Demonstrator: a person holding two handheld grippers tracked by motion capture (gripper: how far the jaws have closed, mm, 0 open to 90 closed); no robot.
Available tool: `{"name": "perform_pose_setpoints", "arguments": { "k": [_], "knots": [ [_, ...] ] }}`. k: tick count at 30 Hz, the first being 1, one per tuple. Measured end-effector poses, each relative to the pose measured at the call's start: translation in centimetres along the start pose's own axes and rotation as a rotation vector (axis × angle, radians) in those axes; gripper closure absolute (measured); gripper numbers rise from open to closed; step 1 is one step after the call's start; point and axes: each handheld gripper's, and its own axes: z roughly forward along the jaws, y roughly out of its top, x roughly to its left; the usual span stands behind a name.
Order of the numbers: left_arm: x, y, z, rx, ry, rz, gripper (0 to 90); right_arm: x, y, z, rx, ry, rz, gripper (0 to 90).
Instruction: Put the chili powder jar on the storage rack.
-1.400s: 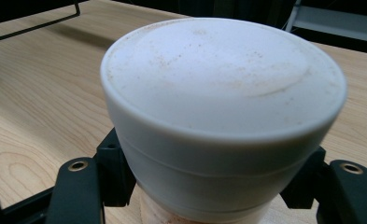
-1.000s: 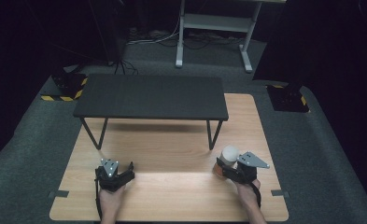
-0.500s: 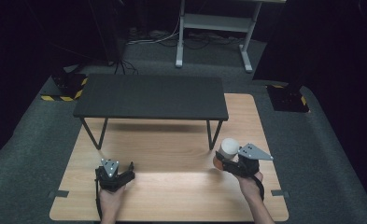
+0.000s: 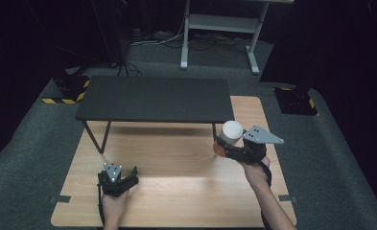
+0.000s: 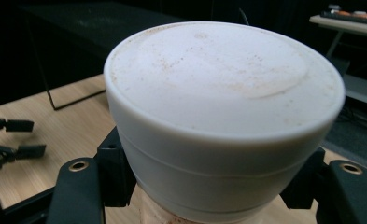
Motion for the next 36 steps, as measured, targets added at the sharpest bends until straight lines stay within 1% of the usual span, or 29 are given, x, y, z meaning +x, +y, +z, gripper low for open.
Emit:
{"name": "perform_pose_setpoints", "arguments": {
  "k": [1,2,4,5,6,9,10,11,12,13,14,16,18,21,22,23,24,26,29,31,32,33,34,36],
  "knots": [
    [0.0,0.0,0.0,0.0,0.0,0.0,11.7,0.0,0.0,0.0,0.0,0.0,0.0,34.7],
    [0.0,0.0,0.0,0.0,0.0,-0.001,11.7,0.0,0.9,0.1,-0.01,0.003,-0.014,34.7],
    [0.0,0.0,0.0,-0.001,0.0,-0.001,11.7,-0.1,1.8,0.3,-0.022,0.005,-0.024,34.7],
    [0.0,0.0,0.0,-0.001,0.0,-0.001,11.7,-0.1,1.8,0.3,-0.022,0.005,-0.024,34.7],
    [0.0,0.0,0.0,-0.002,0.0,-0.002,11.7,-0.2,2.7,0.5,-0.038,0.008,-0.029,34.7],
    [0.0,0.0,0.0,0.0,-0.001,0.0,11.7,-0.5,3.7,0.9,-0.061,0.014,-0.021,34.8],
    [0.0,0.0,0.0,0.0,-0.001,0.0,11.7,-0.5,3.7,0.9,-0.061,0.014,-0.021,34.8],
    [0.0,0.0,0.0,0.001,-0.002,0.001,11.7,-0.6,4.1,1.1,-0.063,0.014,-0.019,34.8],
    [0.1,0.0,0.0,0.001,-0.002,0.0,11.7,-0.8,4.9,1.5,-0.065,0.011,-0.017,34.8],
    [0.1,0.0,0.0,0.001,-0.002,0.0,11.7,-0.8,4.9,1.5,-0.065,0.011,-0.017,34.8],
    [0.1,0.0,0.1,0.0,-0.003,0.0,11.7,-0.9,5.5,2.0,-0.068,0.006,-0.009,34.8],
    [0.1,0.0,0.1,-0.001,-0.003,-0.001,11.7,-1.0,6.2,2.5,-0.069,-0.004,-0.009,34.9],
    [0.1,0.0,0.1,-0.002,-0.004,-0.003,11.7,-1.2,6.7,2.9,-0.073,-0.006,0.004,34.9],
    [0.1,0.0,0.1,-0.002,-0.004,-0.003,11.7,-1.3,7.3,3.3,-0.08,-0.012,0.009,34.9],
    [0.1,0.0,0.1,-0.001,-0.005,-0.002,11.7,-1.2,7.9,3.8,-0.083,-0.027,0.009,34.9],
    [0.1,0.0,0.1,-0.001,-0.005,-0.002,11.7,-1.2,7.9,3.8,-0.083,-0.027,0.009,34.9],
    [0.1,0.0,0.1,-0.001,-0.006,-0.002,11.7,-1.1,8.4,4.3,-0.083,-0.04,0.009,34.9],
    [0.1,0.0,0.1,-0.001,-0.006,-0.002,11.7,-1.1,8.6,4.7,-0.081,-0.045,0.013,34.9],
    [0.1,0.0,0.1,-0.002,-0.006,-0.002,11.7,-1.0,9.2,6.1,-0.072,-0.068,0.017,34.9],
    [0.2,0.0,0.1,-0.001,-0.007,-0.002,11.7,-1.0,9.2,6.4,-0.069,-0.072,0.02,34.9],
    [0.2,0.0,0.1,-0.002,-0.007,-0.003,11.7,-1.1,9.1,7.0,-0.065,-0.074,0.036,34.9],
    [0.2,0.0,0.1,-0.002,-0.007,-0.003,11.7,-1.1,9.1,7.0,-0.065,-0.074,0.036,34.9],
    [0.2,0.0,0.0,-0.003,-0.008,-0.003,11.7,-1.2,8.9,7.5,-0.059,-0.075,0.045,34.9],
    [0.2,0.0,0.0,-0.003,-0.008,-0.002,11.7,-1.2,8.8,7.8,-0.049,-0.078,0.047,34.9]
  ]
}}
